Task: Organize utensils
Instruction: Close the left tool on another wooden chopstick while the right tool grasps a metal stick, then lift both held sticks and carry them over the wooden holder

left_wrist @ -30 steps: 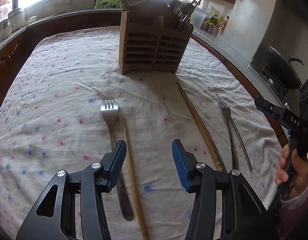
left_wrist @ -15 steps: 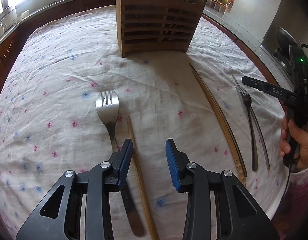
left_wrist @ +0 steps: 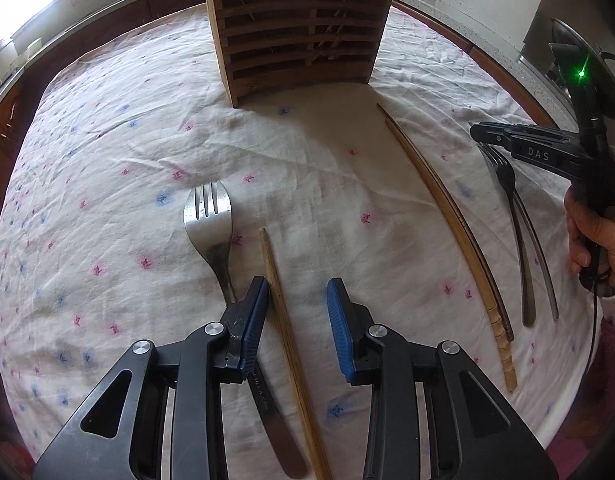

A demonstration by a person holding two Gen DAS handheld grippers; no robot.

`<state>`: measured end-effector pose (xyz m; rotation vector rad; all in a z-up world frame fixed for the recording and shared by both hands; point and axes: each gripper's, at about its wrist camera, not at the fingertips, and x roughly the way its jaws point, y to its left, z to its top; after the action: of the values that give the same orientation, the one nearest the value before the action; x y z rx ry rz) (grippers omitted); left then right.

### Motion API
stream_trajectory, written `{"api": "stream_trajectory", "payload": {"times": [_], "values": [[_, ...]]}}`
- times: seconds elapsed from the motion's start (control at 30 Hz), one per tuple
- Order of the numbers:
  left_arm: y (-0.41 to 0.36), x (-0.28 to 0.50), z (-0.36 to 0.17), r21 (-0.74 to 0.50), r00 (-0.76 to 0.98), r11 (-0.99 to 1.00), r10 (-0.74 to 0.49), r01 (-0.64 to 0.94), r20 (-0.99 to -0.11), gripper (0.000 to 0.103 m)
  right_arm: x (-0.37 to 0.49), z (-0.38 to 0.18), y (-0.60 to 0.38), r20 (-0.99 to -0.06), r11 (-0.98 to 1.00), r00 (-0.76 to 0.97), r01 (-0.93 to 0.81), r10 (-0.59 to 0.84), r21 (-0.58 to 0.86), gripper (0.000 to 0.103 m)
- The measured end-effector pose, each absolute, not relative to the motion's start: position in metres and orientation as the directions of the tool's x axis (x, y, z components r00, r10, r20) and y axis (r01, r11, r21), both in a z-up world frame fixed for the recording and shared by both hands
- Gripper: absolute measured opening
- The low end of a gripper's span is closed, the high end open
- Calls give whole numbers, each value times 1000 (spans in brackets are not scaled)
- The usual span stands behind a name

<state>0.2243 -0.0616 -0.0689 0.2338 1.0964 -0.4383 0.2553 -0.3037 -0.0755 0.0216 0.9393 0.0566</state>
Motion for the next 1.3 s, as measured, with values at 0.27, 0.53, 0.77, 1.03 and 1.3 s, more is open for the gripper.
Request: {"api": "stream_trajectory", "payload": {"times": [0.27,0.53,0.77,1.03,1.3], "values": [[-68,237,-67,11,351,885,-174,466,-920,25,253,-75,-308,-796,996,599,-45,91,80,12],[-64,234,-68,-9,419,926,-179,376,-890,5,249,-76,-310,-780,994,617,-43,106,100,8],[-64,217,-54,-75,444,917,-260,393,-857,4,236,-69,-322,-748,984,647,-20,149,178,5],[-46,197,-6,-230,521,897,-411,377,-748,4,199,-31,-330,-663,972,728,-24,176,232,4],[-32,180,32,-306,566,866,-492,396,-661,4,164,17,-324,-555,965,806,-69,204,254,4]]}}
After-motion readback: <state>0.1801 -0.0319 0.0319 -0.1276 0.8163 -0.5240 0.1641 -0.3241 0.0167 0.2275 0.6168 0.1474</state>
